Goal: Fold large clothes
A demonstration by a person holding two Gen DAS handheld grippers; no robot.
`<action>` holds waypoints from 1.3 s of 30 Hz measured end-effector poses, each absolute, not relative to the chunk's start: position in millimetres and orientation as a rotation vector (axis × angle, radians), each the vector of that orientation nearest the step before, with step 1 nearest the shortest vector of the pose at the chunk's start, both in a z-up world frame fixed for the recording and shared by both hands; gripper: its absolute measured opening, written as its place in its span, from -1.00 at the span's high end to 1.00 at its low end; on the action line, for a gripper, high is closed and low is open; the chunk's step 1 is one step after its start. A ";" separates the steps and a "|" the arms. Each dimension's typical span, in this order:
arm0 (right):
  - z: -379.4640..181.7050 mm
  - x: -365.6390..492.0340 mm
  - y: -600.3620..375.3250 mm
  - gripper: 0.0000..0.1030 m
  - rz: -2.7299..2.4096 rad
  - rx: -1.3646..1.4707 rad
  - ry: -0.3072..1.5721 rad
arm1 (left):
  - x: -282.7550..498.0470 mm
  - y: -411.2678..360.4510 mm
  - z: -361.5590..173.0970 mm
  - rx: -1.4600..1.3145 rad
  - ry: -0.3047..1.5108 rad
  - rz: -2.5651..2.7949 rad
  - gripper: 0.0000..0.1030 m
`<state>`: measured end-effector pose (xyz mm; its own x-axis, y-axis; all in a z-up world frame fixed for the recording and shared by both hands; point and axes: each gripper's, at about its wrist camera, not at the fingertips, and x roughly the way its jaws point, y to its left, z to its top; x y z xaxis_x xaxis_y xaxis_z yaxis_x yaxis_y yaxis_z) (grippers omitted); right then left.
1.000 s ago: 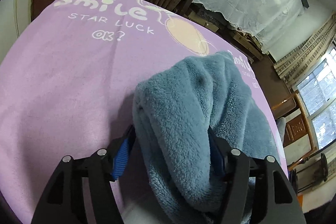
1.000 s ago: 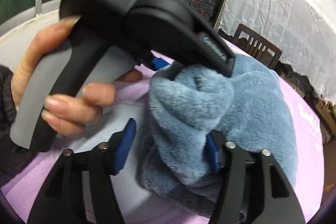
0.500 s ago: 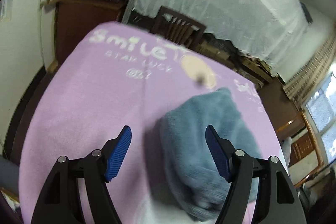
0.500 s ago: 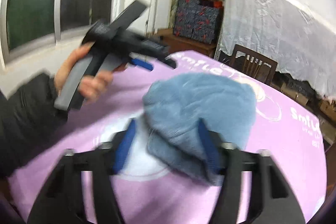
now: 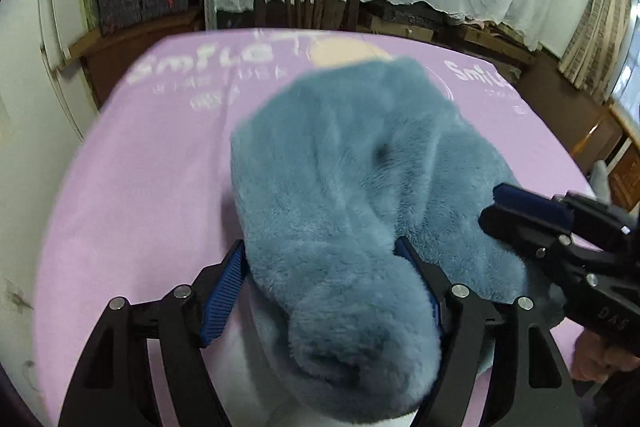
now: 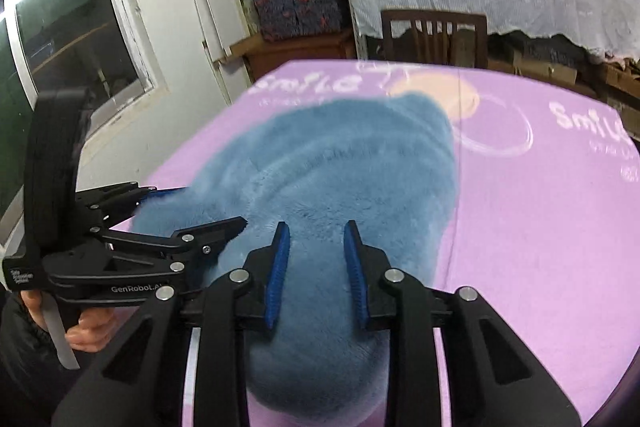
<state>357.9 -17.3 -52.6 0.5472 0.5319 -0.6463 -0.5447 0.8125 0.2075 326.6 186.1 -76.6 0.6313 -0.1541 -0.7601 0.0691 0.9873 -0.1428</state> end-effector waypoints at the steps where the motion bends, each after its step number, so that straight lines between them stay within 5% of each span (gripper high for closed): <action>1: -60.9 358.3 -20.8 0.50 0.646 -0.007 0.769 | 327.8 187.4 -81.0 -0.121 0.886 -0.136 -0.52; 16: -69.5 349.8 -31.0 0.50 0.695 0.037 0.781 | 308.1 163.2 -70.6 0.015 0.809 -0.015 -0.54; 23: -46.2 322.2 -50.7 0.22 0.675 0.033 0.779 | 268.0 147.4 -41.3 0.077 0.710 0.035 -0.53; 39: -4.7 308.6 -66.6 0.11 0.664 0.034 0.682 | 261.6 123.7 -1.5 0.162 0.586 0.070 -0.55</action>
<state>308.6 -66.6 -4.7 0.5798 0.5792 -0.5730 -0.5576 0.7949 0.2392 261.6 123.7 -1.5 0.8313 0.1112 -0.5447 -0.0194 0.9850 0.1715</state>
